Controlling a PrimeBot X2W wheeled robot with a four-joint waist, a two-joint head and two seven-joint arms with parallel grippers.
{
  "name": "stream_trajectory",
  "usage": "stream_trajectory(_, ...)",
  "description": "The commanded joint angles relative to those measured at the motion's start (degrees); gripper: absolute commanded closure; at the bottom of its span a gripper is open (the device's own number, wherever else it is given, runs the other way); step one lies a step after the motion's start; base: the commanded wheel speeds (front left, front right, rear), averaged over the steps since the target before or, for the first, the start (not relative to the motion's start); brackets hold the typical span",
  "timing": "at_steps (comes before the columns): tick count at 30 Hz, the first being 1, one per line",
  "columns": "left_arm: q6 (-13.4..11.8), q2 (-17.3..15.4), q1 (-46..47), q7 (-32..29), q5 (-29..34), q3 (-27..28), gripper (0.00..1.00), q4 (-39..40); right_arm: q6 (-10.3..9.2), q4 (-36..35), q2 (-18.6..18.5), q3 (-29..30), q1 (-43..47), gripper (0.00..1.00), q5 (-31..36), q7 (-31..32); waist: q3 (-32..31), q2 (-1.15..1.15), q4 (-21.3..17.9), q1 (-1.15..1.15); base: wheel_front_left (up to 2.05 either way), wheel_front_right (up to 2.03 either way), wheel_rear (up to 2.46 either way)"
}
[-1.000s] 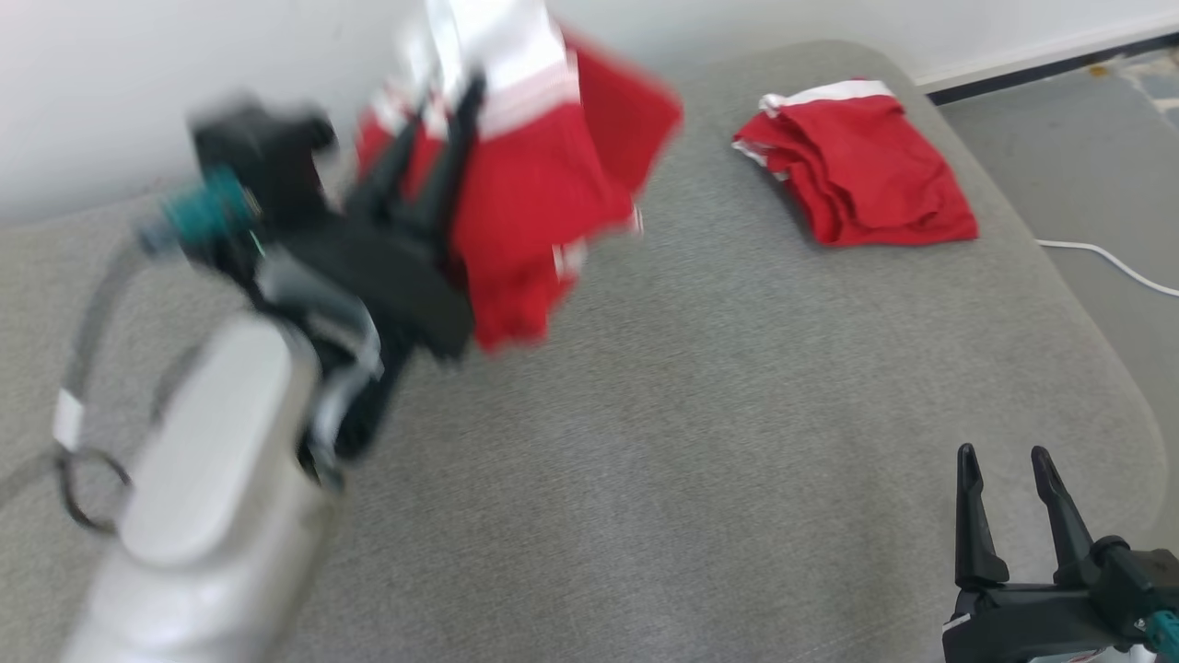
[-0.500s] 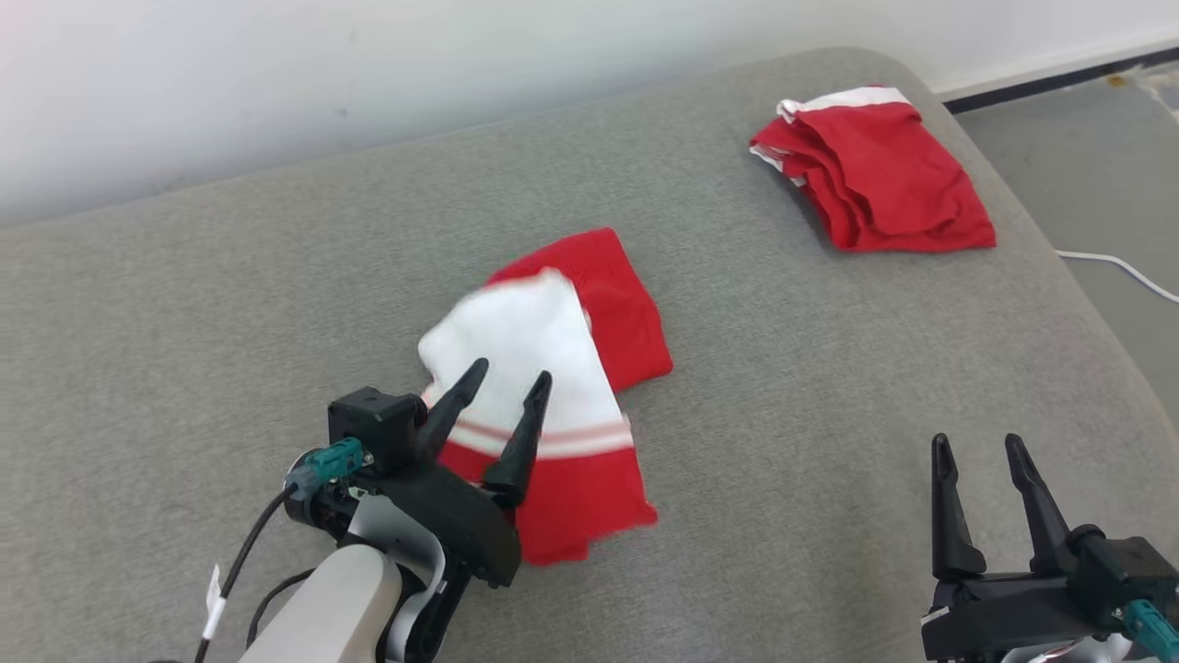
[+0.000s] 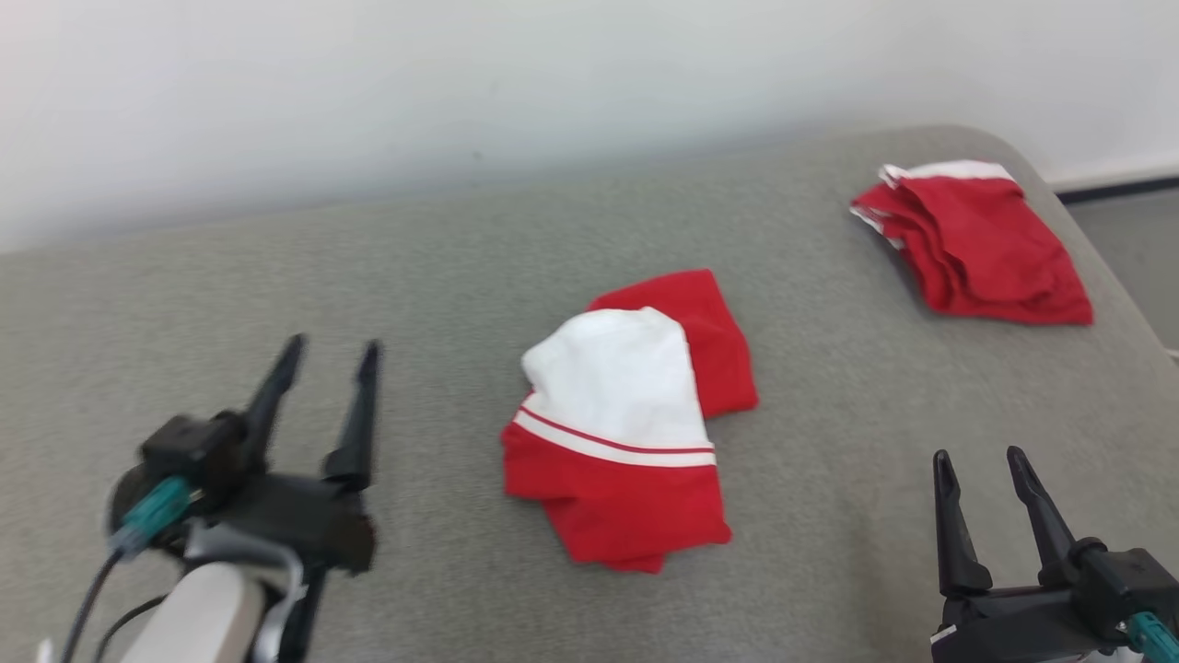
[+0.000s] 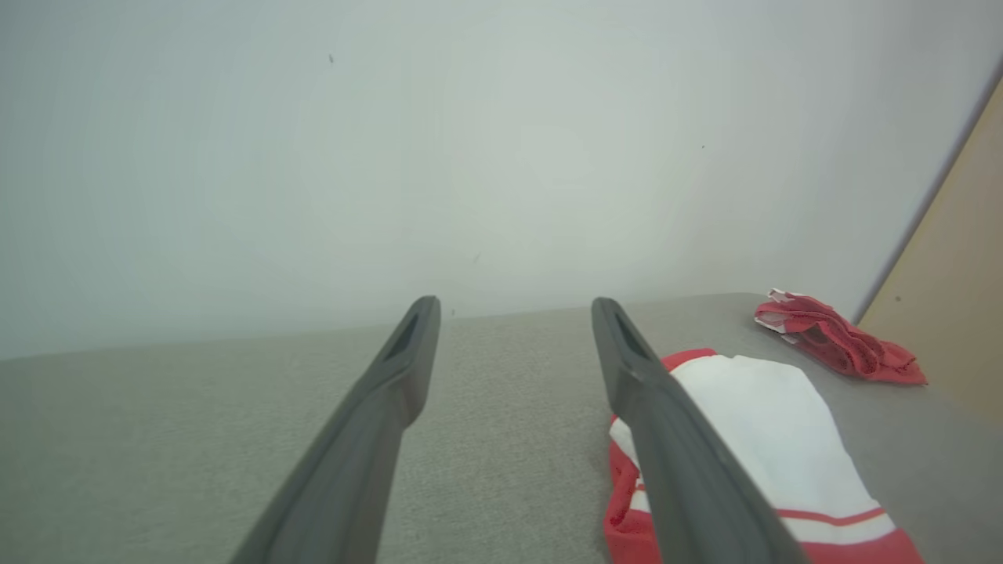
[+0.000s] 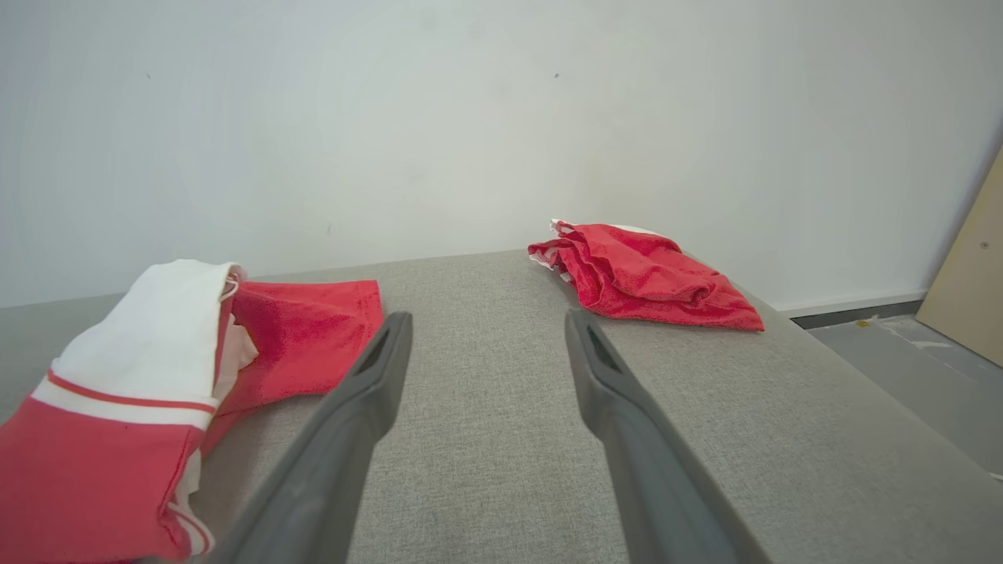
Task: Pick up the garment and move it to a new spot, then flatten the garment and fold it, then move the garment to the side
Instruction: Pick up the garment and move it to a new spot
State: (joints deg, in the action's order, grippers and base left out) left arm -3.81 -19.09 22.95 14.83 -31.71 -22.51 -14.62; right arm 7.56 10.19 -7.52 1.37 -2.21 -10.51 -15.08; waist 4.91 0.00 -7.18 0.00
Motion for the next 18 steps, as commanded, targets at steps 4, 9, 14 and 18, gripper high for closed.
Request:
stream_trajectory(4, -1.79, -1.70, -5.11, 0.35, 0.02, 4.41, 0.00, 2.33, -0.12, 0.14, -0.90, -1.49, -0.06, 0.00, -0.63, -0.08, -3.56, 0.00, 5.07, 0.00, 0.00, 0.00, 0.00)
stream_trajectory(9, -1.85, -2.24, -16.68, 0.29, 3.21, 13.58, 0.00, 8.78, -0.12, 1.21, -2.04, -3.97, -0.81, 0.00, -1.74, -0.09, -4.97, 0.00, 6.86, 0.00, 0.00, 0.00, 0.00)
stream_trajectory(14, 0.28, -0.30, -22.84, 0.30, 5.42, 17.46, 0.00, 10.32, -0.12, 1.62, -2.49, -4.48, 0.08, 0.00, -2.40, -0.09, -5.06, 0.00, 7.10, 0.00, 0.00, 0.00, 0.00)
stream_trajectory(18, 1.82, 1.93, -25.77, 0.31, 7.92, 19.26, 0.00, 10.46, -0.12, 1.95, -2.07, -4.59, 1.13, 0.00, -3.03, -0.09, -4.90, 0.00, 7.62, 0.00, 0.00, 0.00, 0.00)
